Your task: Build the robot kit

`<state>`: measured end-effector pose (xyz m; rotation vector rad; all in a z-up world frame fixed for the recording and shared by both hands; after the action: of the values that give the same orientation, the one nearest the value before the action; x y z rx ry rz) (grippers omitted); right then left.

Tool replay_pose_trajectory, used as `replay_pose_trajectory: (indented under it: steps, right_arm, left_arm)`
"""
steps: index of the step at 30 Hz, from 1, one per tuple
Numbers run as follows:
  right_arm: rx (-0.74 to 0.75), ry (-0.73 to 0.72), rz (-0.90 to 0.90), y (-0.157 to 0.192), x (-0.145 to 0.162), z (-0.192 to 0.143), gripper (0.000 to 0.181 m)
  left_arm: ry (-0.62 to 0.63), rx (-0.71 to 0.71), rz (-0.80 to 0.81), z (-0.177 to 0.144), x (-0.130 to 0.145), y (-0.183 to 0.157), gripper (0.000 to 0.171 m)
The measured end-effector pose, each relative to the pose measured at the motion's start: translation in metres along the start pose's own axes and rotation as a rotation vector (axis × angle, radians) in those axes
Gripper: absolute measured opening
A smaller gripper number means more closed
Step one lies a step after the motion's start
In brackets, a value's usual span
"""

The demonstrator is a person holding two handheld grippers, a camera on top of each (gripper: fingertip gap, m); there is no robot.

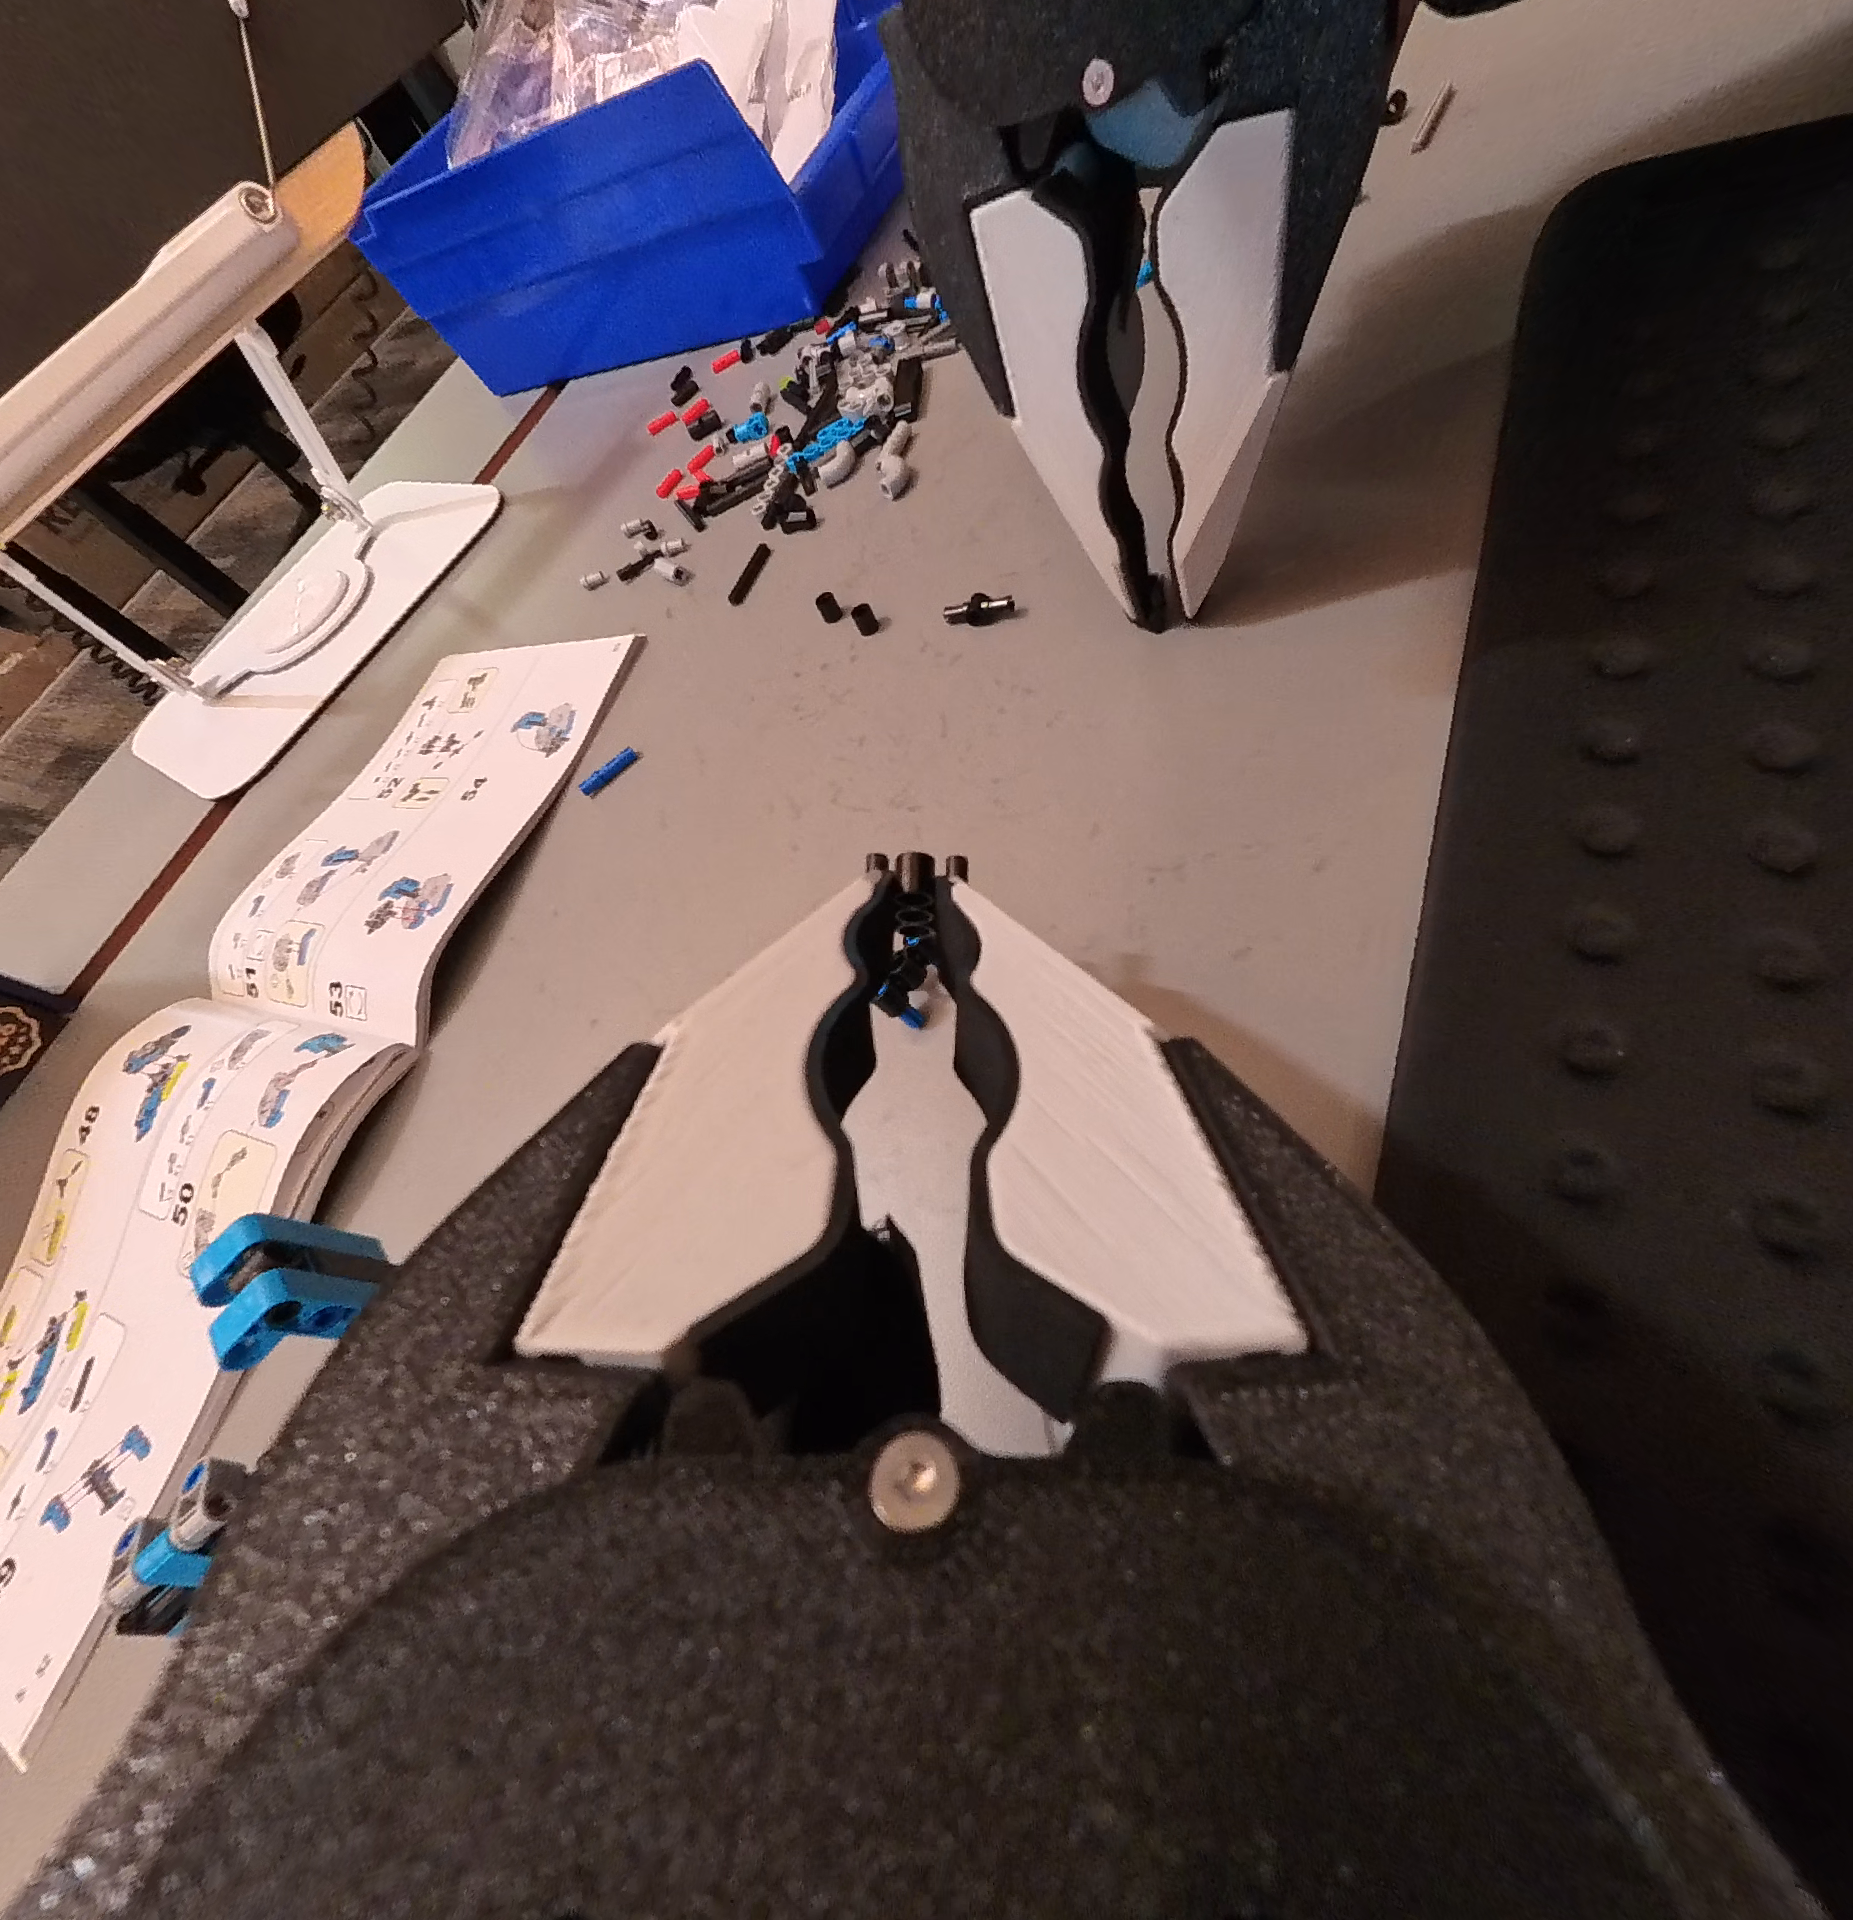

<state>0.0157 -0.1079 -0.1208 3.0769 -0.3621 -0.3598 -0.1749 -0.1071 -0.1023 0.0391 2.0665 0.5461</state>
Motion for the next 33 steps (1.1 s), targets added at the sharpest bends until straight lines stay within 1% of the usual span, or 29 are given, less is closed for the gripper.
replay_pose_trajectory:
  steps: [6, 13, 24, 29, 31, 33]
  right_arm:
    - [0.014, 0.003, 0.010, -0.003, 0.001, 0.000, 0.012]
    - [0.024, -0.034, 0.014, -0.005, -0.001, -0.004, 0.012]
    - [0.055, -0.024, 0.020, -0.010, -0.001, -0.003, 0.013]
    - [0.070, -0.120, -0.093, -0.013, -0.004, -0.009, 0.012]
    - [0.032, -0.180, -0.108, -0.019, 0.001, -0.006, 0.011]
    - [-0.040, -0.231, -0.097, -0.023, 0.006, -0.002, 0.014]
  left_arm:
    - [0.005, 0.005, -0.001, 0.001, 0.001, 0.000, 0.007]
    - [0.006, 0.004, 0.003, 0.001, 0.001, -0.001, 0.007]
    - [0.015, 0.011, 0.004, 0.002, 0.002, -0.002, 0.007]
    - [0.012, 0.013, 0.005, 0.002, 0.002, -0.002, 0.007]
    - [0.012, 0.012, 0.006, 0.002, 0.002, -0.002, 0.007]
    - [0.012, 0.014, 0.004, 0.002, 0.002, -0.002, 0.007]
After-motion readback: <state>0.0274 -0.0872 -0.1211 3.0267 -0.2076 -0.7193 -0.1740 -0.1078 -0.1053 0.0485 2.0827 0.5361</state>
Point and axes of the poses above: each gripper's, where its closed fingertips meet, z out along the fingers, x out of its underside, y = z × x across the jaws, the point moved 7 cm from there along -z, back along the fingers, and after that the axes turned 4 degrees about z, right-handed, at the moved point
